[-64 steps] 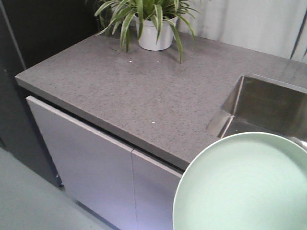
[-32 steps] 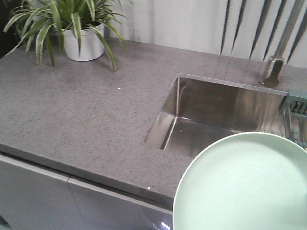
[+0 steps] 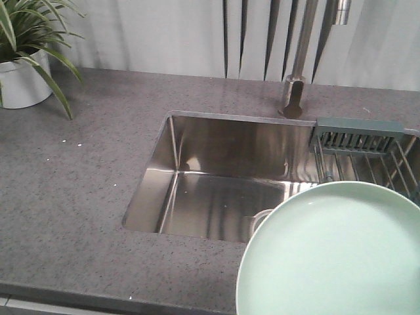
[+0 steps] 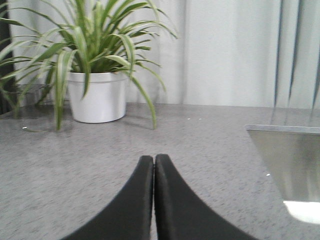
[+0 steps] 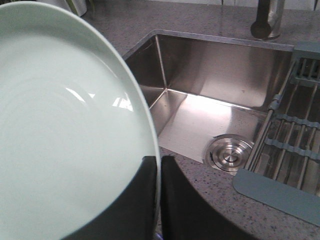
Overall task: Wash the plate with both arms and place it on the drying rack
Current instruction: 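Hold the plate while driving up to the stainless steel sink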
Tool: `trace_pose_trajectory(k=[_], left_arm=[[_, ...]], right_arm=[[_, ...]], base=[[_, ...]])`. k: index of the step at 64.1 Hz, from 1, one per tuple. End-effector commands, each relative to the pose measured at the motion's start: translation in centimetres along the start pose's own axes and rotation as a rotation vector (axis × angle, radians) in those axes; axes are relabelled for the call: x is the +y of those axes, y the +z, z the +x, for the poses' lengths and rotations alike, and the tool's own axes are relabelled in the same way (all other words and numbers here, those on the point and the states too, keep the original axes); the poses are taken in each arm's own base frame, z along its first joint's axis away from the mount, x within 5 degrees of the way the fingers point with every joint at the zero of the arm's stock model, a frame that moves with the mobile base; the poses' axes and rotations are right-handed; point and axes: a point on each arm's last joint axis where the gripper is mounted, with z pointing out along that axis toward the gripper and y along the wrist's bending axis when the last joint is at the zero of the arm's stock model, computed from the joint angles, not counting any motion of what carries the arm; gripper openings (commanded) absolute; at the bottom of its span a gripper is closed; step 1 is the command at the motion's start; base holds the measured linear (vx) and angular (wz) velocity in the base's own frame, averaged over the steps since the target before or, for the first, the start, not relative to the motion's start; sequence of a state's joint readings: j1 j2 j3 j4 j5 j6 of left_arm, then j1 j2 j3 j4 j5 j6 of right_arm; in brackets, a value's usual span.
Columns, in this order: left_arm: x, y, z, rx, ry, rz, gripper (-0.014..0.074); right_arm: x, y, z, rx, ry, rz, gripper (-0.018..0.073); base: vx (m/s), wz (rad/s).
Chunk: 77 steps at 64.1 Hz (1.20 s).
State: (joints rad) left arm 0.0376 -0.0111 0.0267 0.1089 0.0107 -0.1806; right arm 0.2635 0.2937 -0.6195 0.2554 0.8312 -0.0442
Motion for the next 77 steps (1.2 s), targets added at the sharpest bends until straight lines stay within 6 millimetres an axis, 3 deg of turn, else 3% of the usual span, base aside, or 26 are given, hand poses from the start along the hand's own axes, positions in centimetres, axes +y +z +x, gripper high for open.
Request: trace_pose_trajectory(k=[1, 77], left_arm=[[-0.07, -0.09, -0.08, -0.070, -0.012, 0.012, -0.0006], [-0.07, -0.09, -0.08, -0.070, -0.012, 0.012, -0.0006]], right_arm=[[0.19, -0.35, -1.36, -0.093, 0.006, -0.005, -0.0002], [0.19, -0.35, -1.36, -0.093, 0.006, -0.005, -0.0002]], base=[[0.08, -0.32], [0.04, -0.11]])
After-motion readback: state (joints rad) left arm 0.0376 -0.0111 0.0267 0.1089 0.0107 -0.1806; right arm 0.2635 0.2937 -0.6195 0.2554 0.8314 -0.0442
